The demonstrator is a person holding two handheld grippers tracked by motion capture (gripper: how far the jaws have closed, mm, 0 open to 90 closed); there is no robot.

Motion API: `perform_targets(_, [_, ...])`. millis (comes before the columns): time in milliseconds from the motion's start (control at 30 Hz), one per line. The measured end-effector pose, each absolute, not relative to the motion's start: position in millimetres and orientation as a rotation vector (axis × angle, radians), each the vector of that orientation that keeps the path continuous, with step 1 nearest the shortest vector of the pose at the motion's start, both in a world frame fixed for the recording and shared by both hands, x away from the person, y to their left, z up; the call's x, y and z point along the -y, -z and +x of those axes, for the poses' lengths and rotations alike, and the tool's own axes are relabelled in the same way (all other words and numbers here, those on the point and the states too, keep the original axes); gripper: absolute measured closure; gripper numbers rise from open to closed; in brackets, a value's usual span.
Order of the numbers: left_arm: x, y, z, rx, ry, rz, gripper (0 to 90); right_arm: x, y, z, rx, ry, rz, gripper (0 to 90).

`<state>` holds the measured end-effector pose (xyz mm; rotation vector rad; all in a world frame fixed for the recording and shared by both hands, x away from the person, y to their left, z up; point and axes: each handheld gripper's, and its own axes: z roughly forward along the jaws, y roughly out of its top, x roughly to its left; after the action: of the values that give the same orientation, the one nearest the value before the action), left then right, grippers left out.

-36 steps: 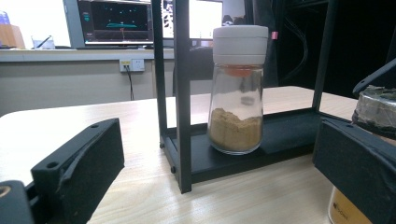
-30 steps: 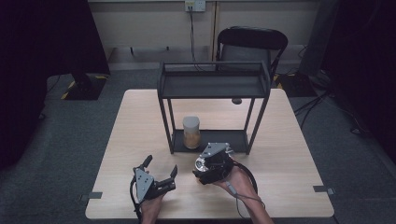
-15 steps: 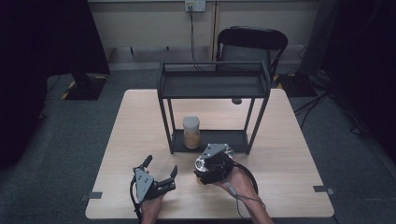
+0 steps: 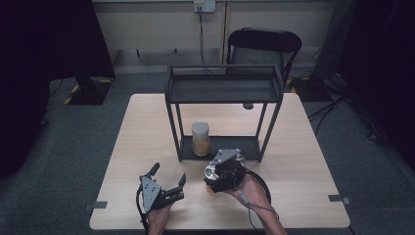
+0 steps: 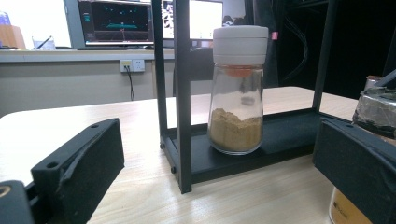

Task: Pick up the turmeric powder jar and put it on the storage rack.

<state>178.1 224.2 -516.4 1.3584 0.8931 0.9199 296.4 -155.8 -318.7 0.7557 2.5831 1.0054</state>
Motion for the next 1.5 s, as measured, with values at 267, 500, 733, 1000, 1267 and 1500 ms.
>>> perform_targets(267, [-224.3, 516.3, 178.1, -0.893, -0.919, 1.359, 1.5, 157.6, 320.2, 295.7, -2.565, -1.025, 0.793, 34.0])
perform_targets(500, [-224.2, 516.0, 178.2, -0.895, -0.919, 1.360, 1.5, 155.0, 318.2, 294.3, -2.562, -1.011, 0.810, 34.3])
perform_targets(733, [-224.2, 516.0, 178.2, -0.896, -0.919, 1.359, 1.5, 151.1, 315.2, 292.9, -2.569, -0.988, 0.804, 34.4])
perform_targets(1000, [-224.2, 516.4, 178.1, -0.893, -0.920, 1.358, 1.5, 151.9, 315.2, 293.3, -2.567, -0.991, 0.815, 34.5])
perform_targets(1267, [-224.2, 516.3, 178.0, -0.894, -0.920, 1.359, 1.5, 153.8, 313.5, 292.0, -2.557, -1.003, 0.817, 34.4])
perform_targets(1500, [-224.2, 516.3, 178.0, -0.894, -0.920, 1.359, 1.5, 155.3, 311.7, 291.2, -2.548, -1.009, 0.821, 34.5])
